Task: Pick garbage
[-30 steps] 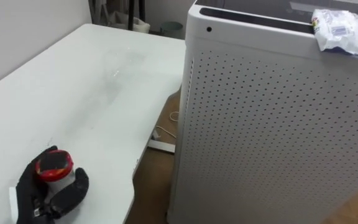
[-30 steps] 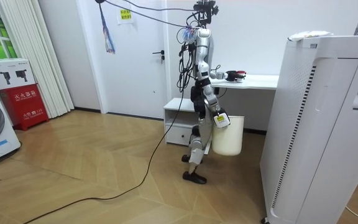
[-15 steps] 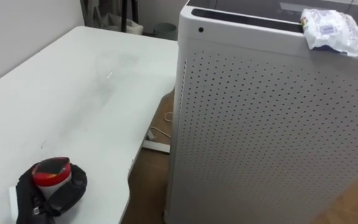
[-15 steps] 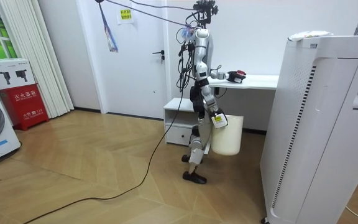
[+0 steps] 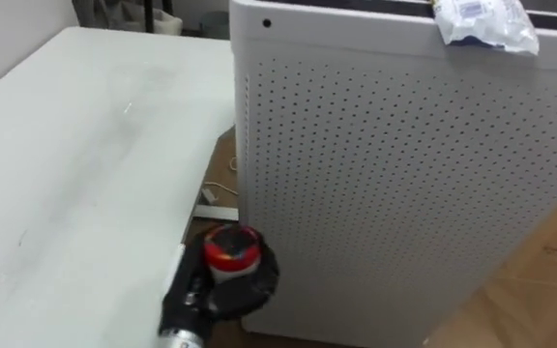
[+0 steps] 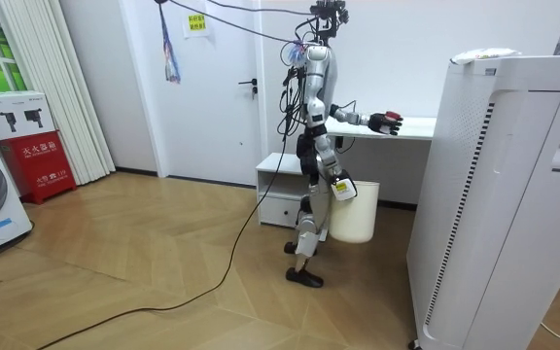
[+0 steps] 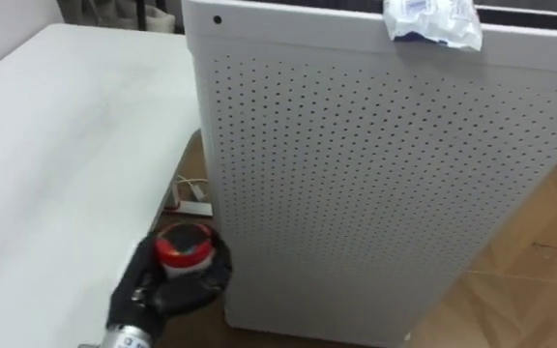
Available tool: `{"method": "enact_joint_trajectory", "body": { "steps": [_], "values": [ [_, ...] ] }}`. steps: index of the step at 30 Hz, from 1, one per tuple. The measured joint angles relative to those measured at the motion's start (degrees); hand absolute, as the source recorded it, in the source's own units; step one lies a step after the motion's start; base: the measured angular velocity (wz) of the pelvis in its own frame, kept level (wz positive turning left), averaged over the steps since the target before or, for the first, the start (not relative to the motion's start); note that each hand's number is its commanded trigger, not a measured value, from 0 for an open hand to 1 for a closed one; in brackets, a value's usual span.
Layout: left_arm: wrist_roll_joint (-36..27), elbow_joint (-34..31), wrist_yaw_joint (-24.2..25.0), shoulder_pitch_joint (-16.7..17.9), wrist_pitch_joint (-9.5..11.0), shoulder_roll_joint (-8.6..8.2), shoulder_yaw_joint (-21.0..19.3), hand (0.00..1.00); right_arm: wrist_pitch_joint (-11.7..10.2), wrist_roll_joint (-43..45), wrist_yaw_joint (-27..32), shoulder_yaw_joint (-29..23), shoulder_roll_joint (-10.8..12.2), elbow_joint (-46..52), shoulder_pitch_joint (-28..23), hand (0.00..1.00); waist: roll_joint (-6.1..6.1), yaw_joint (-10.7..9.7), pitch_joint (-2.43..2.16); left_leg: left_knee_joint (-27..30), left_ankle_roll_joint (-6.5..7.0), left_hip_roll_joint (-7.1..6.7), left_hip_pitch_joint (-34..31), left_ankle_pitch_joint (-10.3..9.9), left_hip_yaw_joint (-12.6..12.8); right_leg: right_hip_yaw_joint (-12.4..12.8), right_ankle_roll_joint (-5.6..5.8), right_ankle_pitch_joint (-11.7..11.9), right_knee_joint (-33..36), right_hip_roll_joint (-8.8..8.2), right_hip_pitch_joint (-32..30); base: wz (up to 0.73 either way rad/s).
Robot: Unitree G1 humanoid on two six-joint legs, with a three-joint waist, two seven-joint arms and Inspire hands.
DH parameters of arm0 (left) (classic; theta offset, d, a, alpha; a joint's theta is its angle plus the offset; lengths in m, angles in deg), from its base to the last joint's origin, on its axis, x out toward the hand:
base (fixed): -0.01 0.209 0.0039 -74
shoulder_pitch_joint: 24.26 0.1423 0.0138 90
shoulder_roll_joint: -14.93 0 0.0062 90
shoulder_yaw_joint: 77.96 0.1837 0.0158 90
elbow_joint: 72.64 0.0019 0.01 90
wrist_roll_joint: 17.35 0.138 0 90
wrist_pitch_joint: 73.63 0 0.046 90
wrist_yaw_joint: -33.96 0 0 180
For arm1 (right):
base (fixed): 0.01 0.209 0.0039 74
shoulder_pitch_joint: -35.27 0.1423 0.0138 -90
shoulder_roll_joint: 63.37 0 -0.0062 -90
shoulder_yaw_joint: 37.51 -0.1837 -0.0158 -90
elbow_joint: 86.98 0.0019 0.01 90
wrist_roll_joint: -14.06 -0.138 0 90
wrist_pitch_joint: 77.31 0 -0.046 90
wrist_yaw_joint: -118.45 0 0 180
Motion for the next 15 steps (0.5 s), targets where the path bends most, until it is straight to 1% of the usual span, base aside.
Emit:
{"method": "enact_joint_trajectory", "body": {
  "steps": [1, 2, 4, 5, 6, 10, 14, 15],
  "values": [
    [-0.2, -0.8, 1.9, -0.9, -0.6, 0.25, 1.3, 1.00, 0.0, 0.0, 0.1, 0.2, 0.0, -0.1, 0.5, 1.00, 0.01, -0.1, 0.00, 0.0, 0.00, 0.20, 0.1, 0.0, 0.8, 0.6, -0.11, 0.1, -0.1, 0.19, -0.1, -0.21],
    [-0.6, -1.3, 3.1, -1.2, -1.0, 0.39, 1.7, 1.00, 0.0, 0.0, 0.1, 0.2, -0.1, -0.1, 0.6, 1.00, 0.03, -0.2, -0.01, 0.0, 0.00, 0.25, 0.2, 0.0, 1.0, 0.9, -0.11, 0.1, -0.1, 0.22, -0.1, -0.19],
    [-1.0, -2.3, 6.2, -2.1, -1.2, 0.13, 2.5, 1.00, 0.0, -0.1, 0.8, 0.1, -0.4, -0.1, 1.4, 1.00, 0.26, -1.2, 0.05, -0.1, -0.02, 0.33, 0.3, 0.0, 1.2, 0.9, -0.11, 0.1, -0.3, 0.21, 0.0, -0.05],
    [-1.0, -2.3, 6.7, -2.4, -1.3, 0.09, 2.8, 1.00, 0.0, -0.2, 1.0, 0.1, -0.5, -0.1, 1.6, 1.00, 0.32, -1.4, 0.08, -0.1, -0.03, 0.35, 0.3, 0.0, 1.3, 0.9, -0.11, 0.1, -0.3, 0.21, 0.0, 0.00],
    [-1.0, -2.4, 7.8, -2.5, -1.6, -0.13, 3.0, 1.00, 0.0, -0.3, 1.3, 0.0, -0.6, -0.1, 1.9, 1.00, 0.42, -1.6, 0.08, -0.1, -0.02, 0.43, 0.3, 0.0, 2.1, 1.0, -0.12, 0.1, -0.4, 0.21, 0.0, -0.05],
    [-1.0, -2.6, 10.5, -2.5, -3.0, -0.28, 3.7, 1.00, 0.0, -0.3, 2.0, -1.0, -1.2, 0.2, 2.7, 1.00, 0.67, -2.8, 0.20, -0.1, -0.02, 0.41, 0.3, 0.0, 2.4, 1.3, -0.12, 0.1, -0.4, 0.24, -0.2, -0.02],
    [-0.9, -2.5, 12.0, -2.5, -3.3, -0.29, 3.9, 1.00, 0.0, 0.1, 2.1, -1.3, -2.0, 0.2, 4.4, 1.00, 0.84, -3.1, 0.17, -0.1, -0.02, 0.40, -0.2, 0.0, 2.8, 2.3, -0.10, 0.1, 0.0, 0.22, -1.1, -0.07],
    [-0.9, -2.3, 12.5, -2.5, -3.4, -0.28, 3.9, 1.00, 0.0, 0.3, 2.1, -2.2, -2.0, 0.2, 4.9, 1.00, 1.06, -3.2, 0.28, 0.0, -0.02, 0.40, -0.7, 0.0, 3.1, 2.3, -0.09, 0.1, 0.0, 0.20, -1.6, -0.05]
  ]
}}
